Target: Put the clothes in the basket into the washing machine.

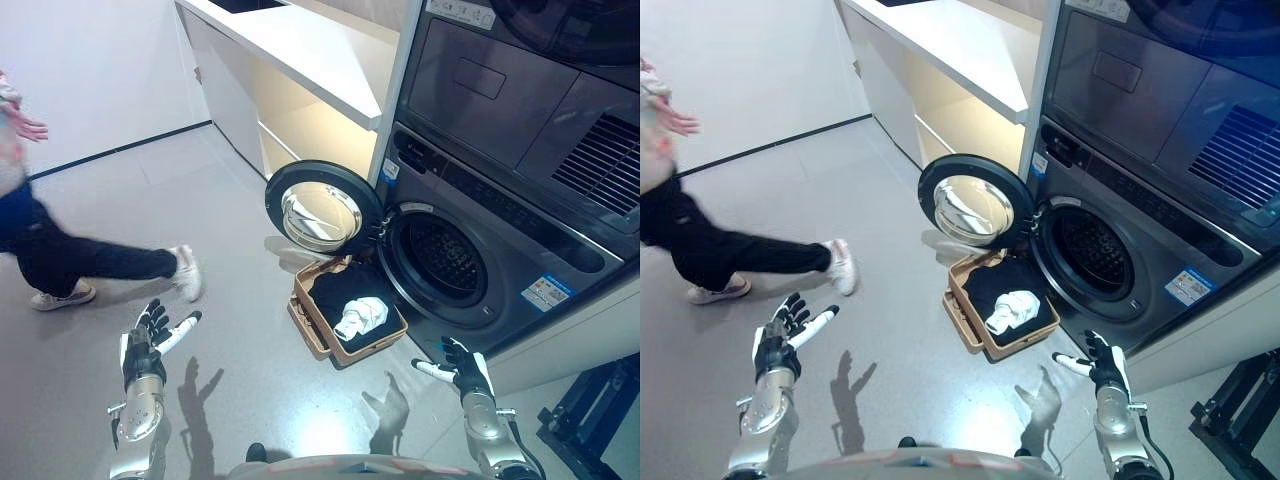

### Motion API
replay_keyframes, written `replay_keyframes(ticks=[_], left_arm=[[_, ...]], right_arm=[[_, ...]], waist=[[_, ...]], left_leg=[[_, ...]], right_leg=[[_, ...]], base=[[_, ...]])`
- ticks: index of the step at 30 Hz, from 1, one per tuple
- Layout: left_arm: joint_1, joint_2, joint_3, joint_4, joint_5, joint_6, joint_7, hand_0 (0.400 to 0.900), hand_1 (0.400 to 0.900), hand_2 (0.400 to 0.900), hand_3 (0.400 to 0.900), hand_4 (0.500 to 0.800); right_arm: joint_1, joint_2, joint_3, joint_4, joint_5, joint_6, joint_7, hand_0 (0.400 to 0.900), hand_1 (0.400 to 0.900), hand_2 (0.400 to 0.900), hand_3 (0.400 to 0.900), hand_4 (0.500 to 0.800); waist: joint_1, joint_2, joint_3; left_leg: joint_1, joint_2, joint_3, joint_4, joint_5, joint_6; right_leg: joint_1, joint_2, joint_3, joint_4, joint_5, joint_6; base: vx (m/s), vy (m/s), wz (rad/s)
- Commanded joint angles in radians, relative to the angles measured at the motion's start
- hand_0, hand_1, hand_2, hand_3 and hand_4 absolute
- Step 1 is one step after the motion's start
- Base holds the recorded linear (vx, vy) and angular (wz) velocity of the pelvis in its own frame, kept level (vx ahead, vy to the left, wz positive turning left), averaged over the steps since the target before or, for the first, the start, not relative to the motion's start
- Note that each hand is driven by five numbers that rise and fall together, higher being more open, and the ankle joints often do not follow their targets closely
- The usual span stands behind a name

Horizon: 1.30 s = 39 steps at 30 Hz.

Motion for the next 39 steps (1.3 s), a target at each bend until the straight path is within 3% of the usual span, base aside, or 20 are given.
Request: replay_keyframes(ticks=[1, 4, 13, 19, 27, 33, 34, 37, 38, 39], left_arm=[[-0.045, 0.042, 0.066, -0.029, -0.011, -0.084, 0.015, 0.9, 0.9, 0.9, 0.9, 0.8], [-0.036, 0.031, 0.07, -0.051, -0.037, -0.088, 0.008, 0.9, 0.9, 0.9, 0.9, 0.8], [-0.025, 0.045, 0.063, -0.048, 0.009, -0.076, 0.003, 0.9, 0.9, 0.9, 0.9, 0.8], [-0.027, 0.041, 0.065, -0.039, -0.007, -0.079, -0.006, 0.9, 0.9, 0.9, 0.9, 0.8], [-0.069, 0.056, 0.038, 0.019, -0.008, -0.065, -0.011, 0.9, 0.9, 0.9, 0.9, 0.8], [-0.111, 0.066, 0.008, 0.057, -0.022, -0.062, -0.013, 0.9, 0.9, 0.9, 0.9, 0.8], [-0.115, 0.063, 0.0, 0.063, -0.032, -0.059, -0.017, 0.9, 0.9, 0.9, 0.9, 0.8], [-0.112, 0.056, -0.006, 0.06, -0.035, -0.054, -0.023, 0.9, 0.9, 0.9, 0.9, 0.8], [-0.111, 0.05, -0.015, 0.062, -0.041, -0.05, -0.029, 0.9, 0.9, 0.9, 0.9, 0.8], [-0.113, 0.047, -0.018, 0.065, -0.045, -0.048, -0.031, 0.9, 0.9, 0.9, 0.9, 0.8]], right_arm=[[-0.048, -0.047, -0.029, -0.039, 0.015, -0.079, -0.02, 0.9, 0.9, 0.9, 0.9, 0.8], [-0.048, -0.045, -0.028, -0.041, 0.013, -0.077, -0.021, 0.9, 0.9, 0.9, 0.9, 0.8], [-0.052, -0.048, -0.028, -0.046, 0.009, -0.074, -0.009, 0.9, 0.9, 0.9, 0.9, 0.8], [-0.047, -0.056, -0.033, -0.04, 0.013, -0.072, -0.005, 0.9, 0.9, 0.9, 0.9, 0.8], [-0.043, -0.078, -0.048, -0.045, 0.027, -0.071, 0.002, 0.9, 0.9, 0.9, 0.9, 0.8], [-0.013, -0.09, -0.068, -0.042, 0.047, -0.077, 0.002, 0.9, 0.9, 0.9, 0.9, 0.8], [0.005, -0.101, -0.083, -0.035, 0.052, -0.08, 0.0, 0.9, 0.9, 0.9, 0.9, 0.8], [0.019, -0.115, -0.096, -0.032, 0.057, -0.084, -0.004, 0.9, 0.9, 0.9, 0.9, 0.8], [0.022, -0.13, -0.105, -0.034, 0.059, -0.085, -0.01, 0.9, 0.9, 0.9, 0.9, 0.8], [0.022, -0.134, -0.107, -0.037, 0.059, -0.085, -0.013, 0.9, 0.9, 0.9, 0.9, 0.8]], waist=[[0.014, -0.006, -0.051], [0.015, -0.006, -0.049], [0.022, -0.003, -0.042], [0.017, 0.0, -0.041], [0.012, 0.011, -0.02], [0.005, 0.011, -0.003], [0.008, 0.002, 0.002], [0.007, -0.006, 0.019], [0.021, -0.011, 0.049], [0.028, -0.009, 0.064]], left_leg=[[0.002, 0.037, -0.025, 0.018, -0.079, 0.008], [0.003, 0.038, -0.024, 0.021, -0.082, 0.009], [0.001, 0.036, -0.027, 0.064, -0.104, 0.014], [0.004, 0.061, -0.041, 0.05, -0.085, -0.001], [-0.031, 0.065, -0.081, 0.114, -0.092, 0.003], [-0.063, 0.11, -0.117, 0.106, -0.038, -0.017], [-0.098, 0.13, -0.135, 0.154, -0.025, -0.021], [-0.15, 0.115, -0.168, 0.266, -0.034, -0.012], [-0.202, 0.074, -0.207, 0.379, 0.005, 0.008], [-0.225, 0.064, -0.236, 0.388, 0.053, 0.013]], right_leg=[[-0.062, -0.011, -0.006, 0.076, 0.01, -0.006], [-0.061, -0.013, -0.004, 0.076, 0.012, -0.004], [-0.068, -0.021, 0.011, 0.127, -0.007, -0.004], [-0.061, -0.006, -0.005, 0.129, -0.026, -0.015], [-0.126, 0.004, 0.009, 0.286, -0.085, -0.034], [-0.184, 0.045, 0.003, 0.381, -0.141, -0.071], [-0.177, 0.072, -0.006, 0.369, -0.149, -0.092], [-0.156, 0.084, -0.016, 0.354, -0.149, -0.113], [-0.129, 0.093, -0.013, 0.344, -0.147, -0.131], [-0.115, 0.096, -0.013, 0.34, -0.153, -0.137]], base=[[0.0, 0.0, 0.0], [0.0, -0.002, -0.04], [0.01, -0.004, -0.03], [0.01, -0.045, 0.11], [-0.01, -0.051, 0.13], [-0.02, -0.161, 0.29], [0.02, -0.291, 0.34], [0.01, -0.241, 0.22], [0.0, -0.124, 0.0], [0.02, -0.138, -0.07]])
